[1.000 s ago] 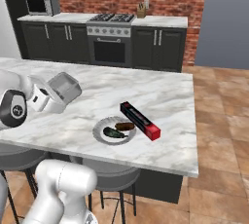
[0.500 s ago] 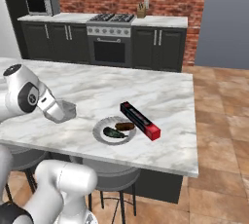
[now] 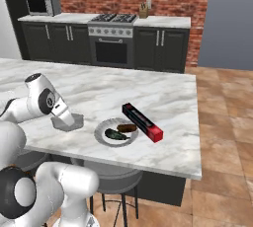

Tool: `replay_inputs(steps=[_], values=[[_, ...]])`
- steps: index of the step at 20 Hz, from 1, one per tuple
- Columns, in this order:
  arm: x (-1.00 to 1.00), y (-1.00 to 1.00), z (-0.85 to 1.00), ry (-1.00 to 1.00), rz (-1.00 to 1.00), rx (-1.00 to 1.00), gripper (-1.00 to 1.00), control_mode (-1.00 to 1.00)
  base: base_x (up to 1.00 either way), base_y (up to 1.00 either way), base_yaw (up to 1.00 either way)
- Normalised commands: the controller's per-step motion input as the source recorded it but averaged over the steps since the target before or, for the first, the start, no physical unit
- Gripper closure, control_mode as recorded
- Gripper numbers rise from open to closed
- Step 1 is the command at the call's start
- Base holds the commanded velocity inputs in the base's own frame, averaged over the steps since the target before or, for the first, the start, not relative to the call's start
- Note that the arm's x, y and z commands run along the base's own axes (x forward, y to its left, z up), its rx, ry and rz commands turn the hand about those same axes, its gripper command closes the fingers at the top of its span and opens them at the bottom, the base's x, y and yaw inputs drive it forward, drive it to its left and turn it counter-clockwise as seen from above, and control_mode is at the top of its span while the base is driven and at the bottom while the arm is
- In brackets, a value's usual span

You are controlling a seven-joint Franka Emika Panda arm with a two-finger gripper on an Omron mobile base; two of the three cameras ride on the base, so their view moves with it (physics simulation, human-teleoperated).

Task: Retrieve the tupperware and aluminum foil from the cabinet and place them on the dining counter near the plate with eggplant and sweet potato to prepare for storing leftovers.

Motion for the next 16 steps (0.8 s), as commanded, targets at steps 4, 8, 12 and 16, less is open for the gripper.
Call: replay_inputs(steps=[4,8,12,16], values=[[0.56,0.0,-0.96,-0.07,0.0,0.04,1.0,-1.0,0.0,0.0,0.0],[0.54,-0.02,-0.82,-0.06,0.0,0.05,1.0,-1.0,0.0,0.0,0.0],[0.57,-0.04,-0.72,-0.03,0.0,0.04,1.0,-1.0,0.0,0.0,0.0],[0.34,-0.26,-0.13,0.0,-0.02,0.01,-1.0,-1.0,0.0,0.0,0.0]])
